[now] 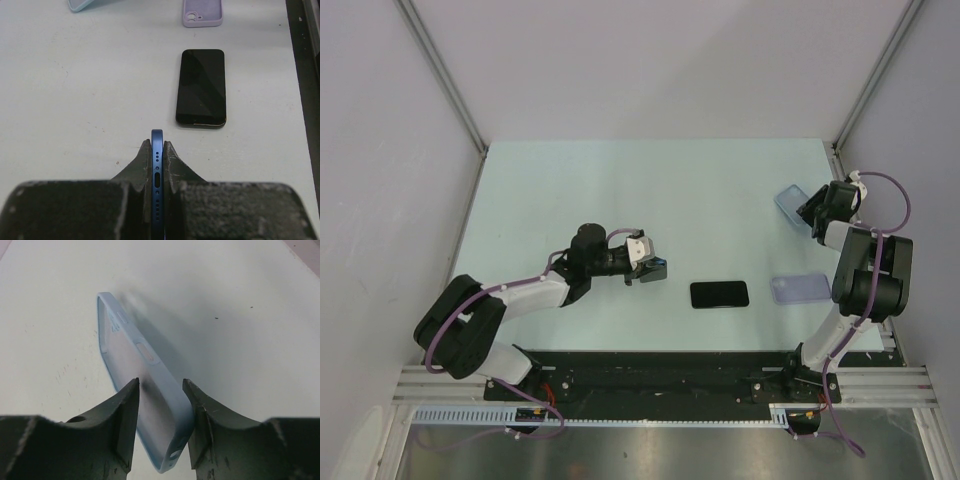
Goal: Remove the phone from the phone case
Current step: Place the phone case at the center of the board.
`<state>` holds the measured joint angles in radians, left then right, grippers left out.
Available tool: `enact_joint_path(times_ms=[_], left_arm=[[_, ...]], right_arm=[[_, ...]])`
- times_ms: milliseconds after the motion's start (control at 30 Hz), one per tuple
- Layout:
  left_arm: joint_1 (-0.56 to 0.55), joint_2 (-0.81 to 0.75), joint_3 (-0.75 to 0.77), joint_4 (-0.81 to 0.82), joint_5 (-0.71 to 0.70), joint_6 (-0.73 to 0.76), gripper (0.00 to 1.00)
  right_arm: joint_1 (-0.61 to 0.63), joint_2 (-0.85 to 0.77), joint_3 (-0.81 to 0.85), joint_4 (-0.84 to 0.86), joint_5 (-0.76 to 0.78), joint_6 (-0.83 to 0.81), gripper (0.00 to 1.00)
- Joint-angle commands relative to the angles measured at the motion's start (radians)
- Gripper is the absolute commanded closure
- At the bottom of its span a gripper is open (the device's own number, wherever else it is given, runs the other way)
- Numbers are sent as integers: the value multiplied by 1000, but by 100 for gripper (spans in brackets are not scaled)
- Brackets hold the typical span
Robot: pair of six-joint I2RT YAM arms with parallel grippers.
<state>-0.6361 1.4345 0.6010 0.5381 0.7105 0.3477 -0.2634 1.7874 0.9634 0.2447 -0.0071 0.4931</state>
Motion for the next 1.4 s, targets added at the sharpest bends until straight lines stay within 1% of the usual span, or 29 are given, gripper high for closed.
enact_joint_path(times_ms=[0,167,300,467,600,833,1033,1367], left_arm=[[3,-6,11,33,35,-3,100],[3,-11,11,33,37,-3,100],[3,-11,11,34,35,-3,100],[3,-9,13,34,37,-3,100],[3,-9,11,33,35,-3,100],[3,-3,14,33,37,-4,99],[3,-13,11,33,30,0,100],[3,-11,13,33,32,-3,100]], right_arm=[[-10,-22,3,-10,-10,-10,55],[-10,-39,3,-21,-21,-11,48],[-10,-40,3,-25,-36,-4,47],[-7,-16,3,27,-122,51,48],[12,-2,5,76,-114,58,47],[15,24,60,90,-129,68,47],[15,24,84,18,-163,79,47],[6,-3,120,-110,-202,32,45]])
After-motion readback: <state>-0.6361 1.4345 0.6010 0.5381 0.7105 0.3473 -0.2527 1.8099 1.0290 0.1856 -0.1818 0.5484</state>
